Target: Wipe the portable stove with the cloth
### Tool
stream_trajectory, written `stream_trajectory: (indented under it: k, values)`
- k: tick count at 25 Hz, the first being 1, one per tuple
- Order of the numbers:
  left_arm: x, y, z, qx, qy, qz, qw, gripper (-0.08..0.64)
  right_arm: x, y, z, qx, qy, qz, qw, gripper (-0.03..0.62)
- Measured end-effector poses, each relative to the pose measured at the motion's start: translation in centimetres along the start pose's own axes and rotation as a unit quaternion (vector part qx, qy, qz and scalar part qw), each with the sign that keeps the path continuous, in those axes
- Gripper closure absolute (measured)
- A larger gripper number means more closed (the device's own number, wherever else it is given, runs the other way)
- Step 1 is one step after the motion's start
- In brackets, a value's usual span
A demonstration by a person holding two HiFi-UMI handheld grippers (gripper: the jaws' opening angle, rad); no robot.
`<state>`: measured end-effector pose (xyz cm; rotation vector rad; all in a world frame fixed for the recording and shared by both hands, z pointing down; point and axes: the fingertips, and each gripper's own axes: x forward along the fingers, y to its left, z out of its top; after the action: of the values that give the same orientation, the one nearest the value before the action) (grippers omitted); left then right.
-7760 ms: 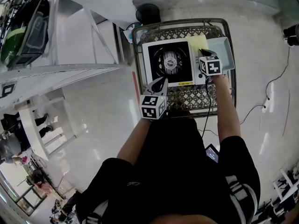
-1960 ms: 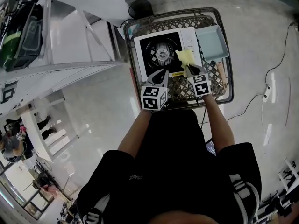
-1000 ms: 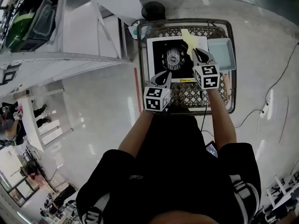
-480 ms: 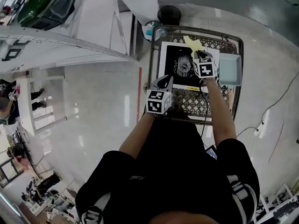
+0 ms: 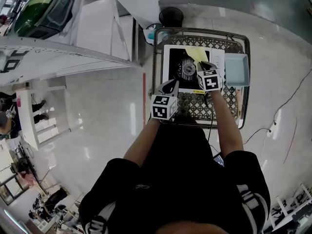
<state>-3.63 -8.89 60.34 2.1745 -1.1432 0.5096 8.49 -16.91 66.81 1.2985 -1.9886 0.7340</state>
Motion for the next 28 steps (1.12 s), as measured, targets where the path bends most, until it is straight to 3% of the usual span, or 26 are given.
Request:
stream_trajectory:
  k: [14,28]
  values:
    - [0.7,-1.1,-0.5,0.012,0.012,-0.016,0.9997,0.538,-3.3,1.9,-5.1,0.035,0.008,0.009,0.999,0.571]
    - [1.1,-2.6,-1.9,0.023,0.036,-0.036,0.9985,0.538,-6.3,3.6,-8.3,0.033,0.007,0.010,0.999,0.571]
